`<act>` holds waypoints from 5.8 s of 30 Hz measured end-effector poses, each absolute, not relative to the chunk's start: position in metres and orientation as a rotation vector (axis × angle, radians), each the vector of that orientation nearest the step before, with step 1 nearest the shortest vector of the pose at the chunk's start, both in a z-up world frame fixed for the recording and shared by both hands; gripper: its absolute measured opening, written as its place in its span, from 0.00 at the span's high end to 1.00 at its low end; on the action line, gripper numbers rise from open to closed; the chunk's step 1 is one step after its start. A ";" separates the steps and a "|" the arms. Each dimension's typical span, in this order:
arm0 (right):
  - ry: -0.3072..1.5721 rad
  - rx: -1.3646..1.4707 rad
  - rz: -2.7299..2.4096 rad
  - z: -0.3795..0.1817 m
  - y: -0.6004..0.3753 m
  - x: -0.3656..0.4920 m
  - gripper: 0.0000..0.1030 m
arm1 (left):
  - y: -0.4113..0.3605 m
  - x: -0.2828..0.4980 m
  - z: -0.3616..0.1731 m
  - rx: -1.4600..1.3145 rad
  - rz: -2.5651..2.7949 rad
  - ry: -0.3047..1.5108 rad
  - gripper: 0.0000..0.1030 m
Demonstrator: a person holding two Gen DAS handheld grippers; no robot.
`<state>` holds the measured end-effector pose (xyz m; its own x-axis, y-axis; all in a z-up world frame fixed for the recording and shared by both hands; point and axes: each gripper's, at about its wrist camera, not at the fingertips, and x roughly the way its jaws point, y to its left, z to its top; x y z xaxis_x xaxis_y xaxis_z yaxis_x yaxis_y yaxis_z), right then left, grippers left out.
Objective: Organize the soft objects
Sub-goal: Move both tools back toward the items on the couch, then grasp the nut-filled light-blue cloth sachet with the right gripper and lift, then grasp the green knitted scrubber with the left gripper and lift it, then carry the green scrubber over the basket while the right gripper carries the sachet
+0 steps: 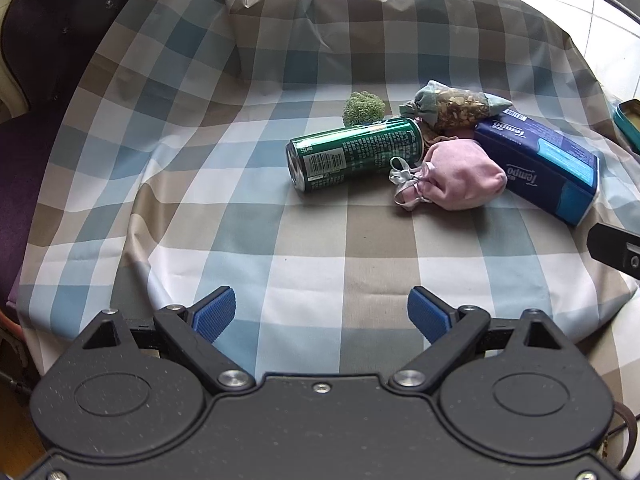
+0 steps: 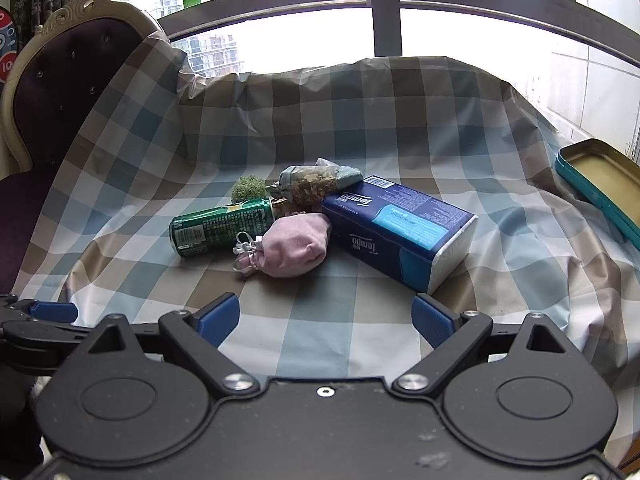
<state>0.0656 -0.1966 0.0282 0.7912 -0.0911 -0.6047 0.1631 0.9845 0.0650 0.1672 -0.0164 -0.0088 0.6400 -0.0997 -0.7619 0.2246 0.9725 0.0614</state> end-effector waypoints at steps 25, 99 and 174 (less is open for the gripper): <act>0.621 0.062 -0.233 0.008 -0.205 0.229 0.03 | -0.038 0.246 -0.071 0.162 -0.222 0.936 0.02; 0.612 -0.142 -0.020 0.038 -0.197 0.183 0.61 | -0.030 0.246 -0.075 0.136 -0.267 0.909 0.02; 0.785 -0.172 -0.056 -0.067 -0.179 0.130 0.01 | -0.036 0.237 0.019 0.082 -0.334 0.861 0.52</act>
<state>0.1301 -0.1785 -0.0675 0.7064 -0.1138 -0.6986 -0.0142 0.9845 -0.1747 0.2372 -0.0355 0.0187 0.6029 -0.2553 -0.7559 0.3214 0.9449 -0.0628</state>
